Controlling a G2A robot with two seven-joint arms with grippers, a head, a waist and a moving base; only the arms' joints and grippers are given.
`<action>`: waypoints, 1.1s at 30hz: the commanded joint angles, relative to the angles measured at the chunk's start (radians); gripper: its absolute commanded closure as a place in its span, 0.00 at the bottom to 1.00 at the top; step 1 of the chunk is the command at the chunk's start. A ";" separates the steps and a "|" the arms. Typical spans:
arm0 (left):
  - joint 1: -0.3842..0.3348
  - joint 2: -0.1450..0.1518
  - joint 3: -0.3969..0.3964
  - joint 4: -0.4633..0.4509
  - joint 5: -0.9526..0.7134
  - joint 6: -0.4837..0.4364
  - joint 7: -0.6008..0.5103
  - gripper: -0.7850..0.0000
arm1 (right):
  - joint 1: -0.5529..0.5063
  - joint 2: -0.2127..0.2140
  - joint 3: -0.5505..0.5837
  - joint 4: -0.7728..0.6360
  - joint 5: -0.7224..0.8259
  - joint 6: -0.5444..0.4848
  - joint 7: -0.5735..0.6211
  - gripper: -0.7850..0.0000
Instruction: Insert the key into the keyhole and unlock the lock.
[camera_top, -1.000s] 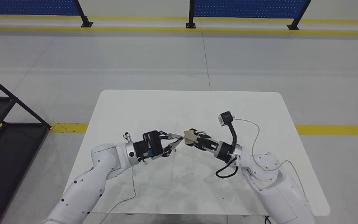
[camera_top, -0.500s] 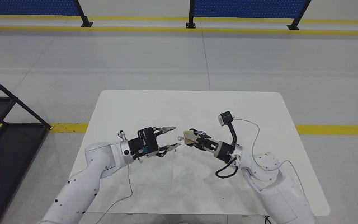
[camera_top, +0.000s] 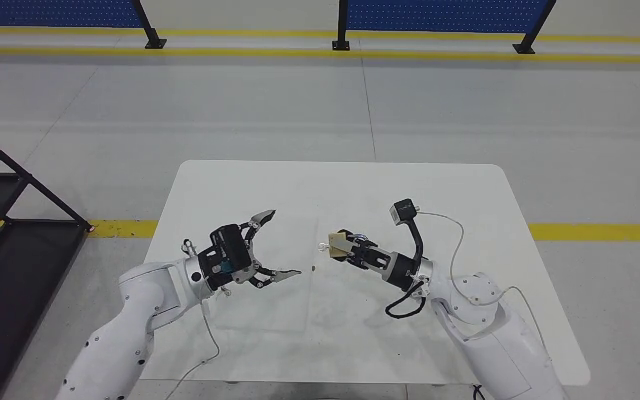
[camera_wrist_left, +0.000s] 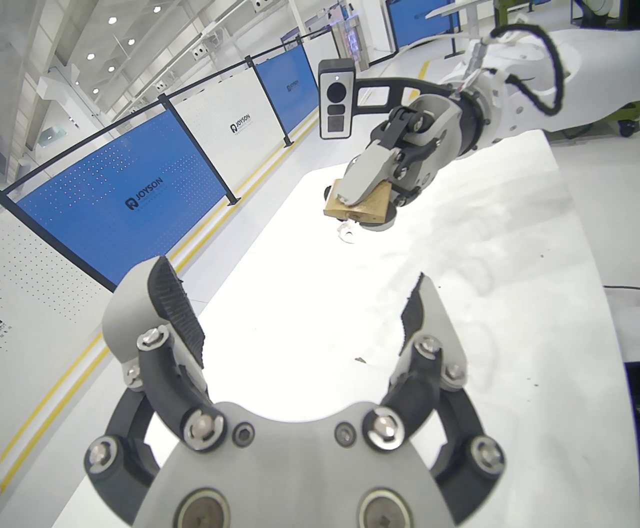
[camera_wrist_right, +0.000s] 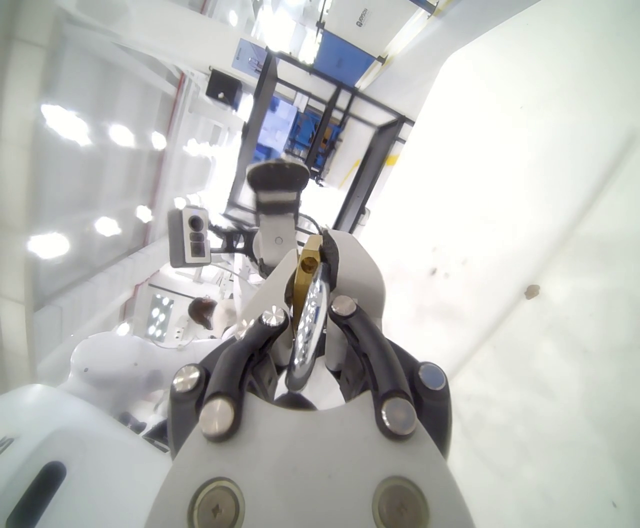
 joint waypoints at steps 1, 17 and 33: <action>0.000 0.000 0.000 0.000 0.001 0.000 0.000 0.00 | 0.000 0.000 0.000 0.000 0.000 0.000 0.000 1.00; 0.000 0.000 0.000 0.000 0.001 0.000 0.000 0.00 | -0.087 0.017 -0.029 -0.027 -0.379 0.291 -0.051 1.00; 0.000 0.000 0.000 0.000 0.001 0.000 0.000 0.00 | -0.032 0.009 -0.128 -0.054 -0.579 0.522 0.002 1.00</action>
